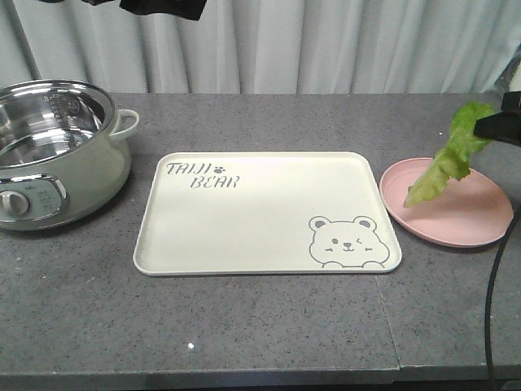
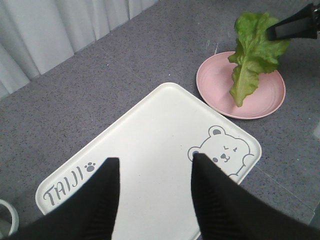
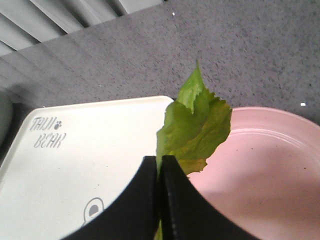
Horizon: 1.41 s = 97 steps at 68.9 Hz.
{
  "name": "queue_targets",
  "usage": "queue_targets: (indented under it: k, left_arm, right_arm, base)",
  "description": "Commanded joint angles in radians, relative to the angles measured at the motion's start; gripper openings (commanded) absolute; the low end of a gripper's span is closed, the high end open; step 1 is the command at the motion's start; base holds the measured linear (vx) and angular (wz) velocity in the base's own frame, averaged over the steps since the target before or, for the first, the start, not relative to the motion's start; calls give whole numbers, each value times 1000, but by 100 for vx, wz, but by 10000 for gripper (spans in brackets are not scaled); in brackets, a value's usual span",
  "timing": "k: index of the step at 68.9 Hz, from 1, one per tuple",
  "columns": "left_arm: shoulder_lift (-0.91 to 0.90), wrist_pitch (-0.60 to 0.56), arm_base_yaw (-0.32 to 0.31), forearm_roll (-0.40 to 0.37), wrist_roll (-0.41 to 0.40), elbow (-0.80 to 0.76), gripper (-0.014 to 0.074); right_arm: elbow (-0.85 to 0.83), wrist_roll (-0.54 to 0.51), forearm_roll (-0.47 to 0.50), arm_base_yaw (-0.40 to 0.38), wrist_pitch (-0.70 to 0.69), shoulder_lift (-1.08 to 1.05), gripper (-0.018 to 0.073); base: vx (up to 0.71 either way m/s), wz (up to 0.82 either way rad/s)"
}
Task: Transfer vegetables to tray and serve
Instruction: 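Lower the lettuce onto the pink plate and open the right gripper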
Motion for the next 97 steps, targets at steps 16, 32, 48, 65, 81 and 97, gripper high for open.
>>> queue_targets:
  k: [16,32,48,65,81,97]
  left_arm:
    - [-33,-25,-7,-18,-10,-28,286]
    - [-33,-25,-7,-19,-10,-28,286]
    - [-33,-25,-7,-19,-10,-28,286]
    - [-33,-25,-7,-19,-15,-28,286]
    - [-33,-25,-7,-19,-15,-28,286]
    - [-33,-25,-7,-19,-15,-28,286]
  right_arm:
    - [-33,-91,57,-3,16,44,-5]
    - [-33,-90,40,-3,16,95,22]
    - [-33,-85,-48,-3,-12,110,184]
    - [-33,-33,-157,-3,-100,110,393]
    - [-35,-9,-215,-3,-177,110,398]
    - [-36,9,-233,-3,-310,103,398]
  base:
    - [0,0]
    - [0,0]
    - [0,0]
    - [0,0]
    - [0,0]
    - [0,0]
